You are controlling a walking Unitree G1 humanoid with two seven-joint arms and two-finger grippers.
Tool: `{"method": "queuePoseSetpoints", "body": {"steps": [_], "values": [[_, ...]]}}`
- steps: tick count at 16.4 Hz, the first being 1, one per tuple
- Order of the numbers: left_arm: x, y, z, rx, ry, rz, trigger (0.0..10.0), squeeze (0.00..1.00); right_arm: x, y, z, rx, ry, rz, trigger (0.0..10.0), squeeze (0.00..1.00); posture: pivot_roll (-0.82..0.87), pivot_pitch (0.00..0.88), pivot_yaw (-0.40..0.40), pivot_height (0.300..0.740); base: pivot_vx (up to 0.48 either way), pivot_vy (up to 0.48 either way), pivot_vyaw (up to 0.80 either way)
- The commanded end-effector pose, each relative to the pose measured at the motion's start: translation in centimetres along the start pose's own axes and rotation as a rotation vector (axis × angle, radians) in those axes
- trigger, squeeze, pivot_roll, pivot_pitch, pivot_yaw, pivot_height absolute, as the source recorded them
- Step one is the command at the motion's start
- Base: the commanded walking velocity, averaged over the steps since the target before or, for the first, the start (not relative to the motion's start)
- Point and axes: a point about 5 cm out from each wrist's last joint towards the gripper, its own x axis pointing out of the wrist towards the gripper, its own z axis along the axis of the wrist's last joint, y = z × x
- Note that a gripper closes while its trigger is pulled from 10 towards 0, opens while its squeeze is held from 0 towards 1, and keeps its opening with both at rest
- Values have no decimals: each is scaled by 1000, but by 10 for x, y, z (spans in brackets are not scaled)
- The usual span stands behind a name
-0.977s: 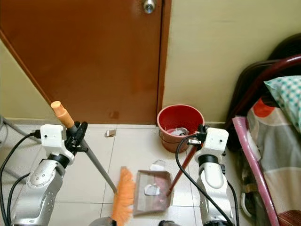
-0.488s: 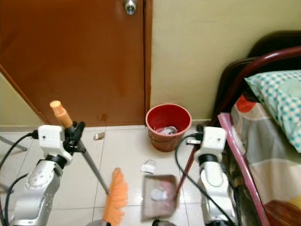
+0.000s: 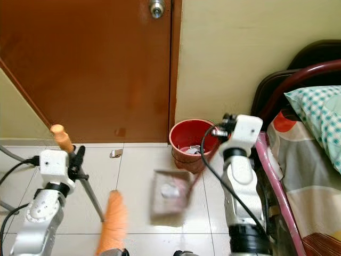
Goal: Sweep floor
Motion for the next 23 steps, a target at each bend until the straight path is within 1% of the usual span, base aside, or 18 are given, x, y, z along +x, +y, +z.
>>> {"method": "queuePoseSetpoints", "body": {"steps": [1, 3, 4, 5, 6, 8, 9, 10, 11, 12, 13, 15, 16, 17, 18, 19, 20, 23], "values": [[-3, 1, -5, 38, 17, 13, 10000, 0, 7, 3, 22, 47, -65, -1, 10000, 0, 35, 100, 5, 740, 0, 0, 0], [-2, 0, -5, 35, 14, 15, 10000, 0, 15, 8, 37, 59, -96, 20, 10000, 0, 31, 100, 2, 740, 0, 0, 0], [1, -2, -5, 35, 10, 15, 10000, 0, 26, 15, 58, 124, -128, 47, 10000, 0, 28, 98, 1, 740, 0, 0, 0], [2, -3, -5, 35, 7, 14, 10000, 0, 30, 17, 69, 144, -149, 57, 10000, 0, 27, 100, 1, 740, 0, 0, 0], [3, -3, -5, 28, 8, 15, 10000, 0, 36, 17, 90, 159, -198, 70, 10000, 0, 27, 101, 1, 740, 0, 0, 0], [3, -3, -5, 23, 11, 15, 10000, 0, 42, 9, 116, 113, -286, 69, 10000, 0, 27, 107, 3, 740, 0, 0, 0], [3, -4, -6, 23, 12, 13, 10000, 0, 44, 5, 123, 119, -299, 63, 10000, 0, 27, 107, 3, 740, 0, 0, 0], [3, -4, -6, 22, 13, 8, 10000, 0, 49, -3, 137, 124, -328, 52, 10000, 0, 23, 109, 5, 740, 0, 0, 0], [3, -5, -6, 21, 13, 4, 10000, 0, 53, -13, 149, 111, -360, 38, 10000, 0, 22, 111, 5, 740, 0, 0, 0], [4, -6, -6, 21, 12, 2, 10000, 0, 54, -17, 154, 100, -378, 27, 10000, 0, 22, 111, 5, 740, 0, 0, 0], [6, -7, -3, 22, 2, -12, 10000, 0, 53, -22, 170, 85, -444, 22, 10000, 0, 27, 113, 5, 740, 0, 0, 0], [7, -8, -1, 22, -2, -19, 10000, 0, 50, -23, 190, -6, -528, 31, 10000, 0, 27, 115, 8, 740, 0, 0, 0], [7, -7, -1, 22, 0, -22, 10000, 0, 48, -26, 201, -89, -578, 22, 10000, 0, 27, 115, 9, 740, 0, 0, 0], [7, -7, -1, 22, 0, -24, 10000, 0, 48, -26, 204, -111, -595, 25, 10000, 0, 26, 117, 13, 740, 0, 0, 0], [7, -9, -2, 20, 2, -31, 10000, 0, 47, -23, 208, -173, -621, 46, 10000, 0, 26, 117, 13, 740, 0, 0, 0], [7, -11, -1, 17, 2, -37, 10000, 0, 44, -13, 204, -256, -637, 105, 10000, 0, 28, 119, 12, 740, 0, 0, 0], [7, -13, -1, 15, 1, -41, 10000, 0, 42, -4, 198, -338, -645, 162, 10000, 0, 29, 121, 12, 740, 0, 0, 0], [6, -14, -1, 12, 2, -51, 10000, 0, 36, 23, 167, -460, -623, 301, 10000, 0, 30, 123, 11, 740, 0, 0, 0]]}}
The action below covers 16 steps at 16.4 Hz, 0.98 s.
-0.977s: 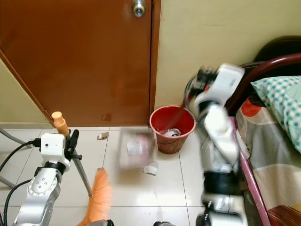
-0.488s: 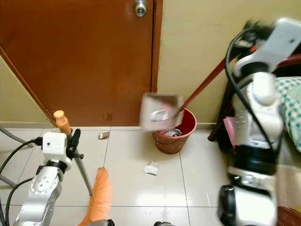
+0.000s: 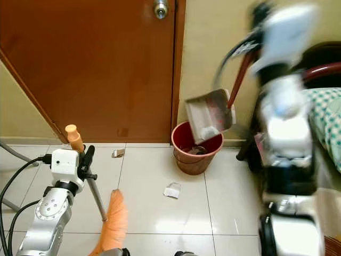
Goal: Sweep floor
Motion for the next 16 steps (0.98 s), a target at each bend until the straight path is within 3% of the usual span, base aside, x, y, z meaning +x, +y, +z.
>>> {"method": "queuePoseSetpoints", "body": {"steps": [1, 4, 5, 9, 12, 16], "values": [[-1, 1, -2, 7, 14, -4, 10000, 0, 0, 9, 15, -62, -93, 53, 10000, 0, 34, 123, 8, 740, 0, 0, 0], [-1, 1, -1, 3, 12, -4, 10000, 0, -23, 57, 7, -184, -126, 337, 10000, 0, 34, 121, 7, 740, 0, 0, 0], [-1, 0, -1, 2, 13, -7, 10000, 0, -28, 66, 5, -217, -134, 394, 10000, 0, 32, 120, 7, 740, 0, 0, 0], [2, -3, 0, 10, 4, -12, 10000, 0, -30, 75, 5, -276, -184, 466, 10000, 0, 30, 113, 5, 740, 0, 0, 0], [3, -2, 0, 15, 1, 1, 10000, 0, -20, 71, 17, -296, -256, 382, 10000, 0, 31, 112, 1, 740, 0, 0, 0], [3, -4, -2, 29, 10, 9, 10000, 0, 12, 74, 70, -108, -425, 234, 10000, 0, 17, 111, 8, 740, 0, 0, 0]]}}
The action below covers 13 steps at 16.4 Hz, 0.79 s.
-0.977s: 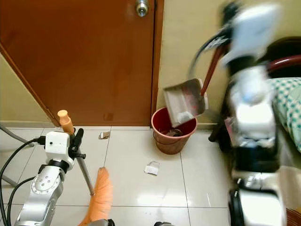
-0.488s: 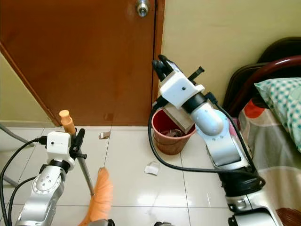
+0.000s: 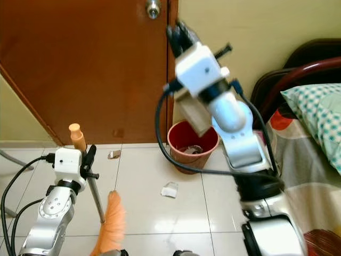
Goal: Sweep floor
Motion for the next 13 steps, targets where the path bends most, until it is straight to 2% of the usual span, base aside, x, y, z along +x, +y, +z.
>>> {"method": "queuePoseSetpoints", "body": {"steps": [1, 2, 3, 4, 5, 6, 8, 10, 13], "values": [[1, -1, 0, 13, -4, -4, 10000, 0, 18, -7, 38, -1, -186, -47, 10000, 0, 20, 113, 6, 740, 0, 0, 0], [2, -1, 1, 13, -6, -1, 10000, 0, 26, -2, 45, 76, -213, -90, 10000, 0, 25, 113, 2, 740, 0, 0, 0], [2, -1, 1, 13, -6, -1, 10000, 0, 26, -2, 45, 76, -213, -90, 10000, 0, 25, 113, 2, 740, 0, 0, 0], [1, 2, 1, 16, -5, 7, 10000, 0, 29, 4, 45, 143, -209, -108, 10000, 0, 32, 118, -3, 740, 0, 0, 0], [-2, 5, -1, 27, -2, 18, 10000, 0, 30, 9, 42, 218, -184, -125, 10000, 0, 37, 120, -6, 740, 0, 0, 0], [-6, 9, -4, 56, 8, 38, 10000, 0, 27, 16, 34, 353, -119, -171, 10000, 0, 43, 126, -7, 740, 0, 0, 0], [-9, 11, -7, 63, 20, 51, 10000, 0, 20, 21, 23, 488, -34, -229, 10000, 0, 45, 133, -10, 740, 0, 0, 0], [-10, 12, -7, 66, 23, 54, 10000, 0, 17, 23, 19, 520, -8, -243, 10000, 0, 45, 137, -9, 740, 0, 0, 0], [-11, 16, -8, 74, 28, 60, 10000, 0, 3, 26, 3, 586, 87, -288, 10000, 0, 45, 140, -8, 740, 0, 0, 0]]}}
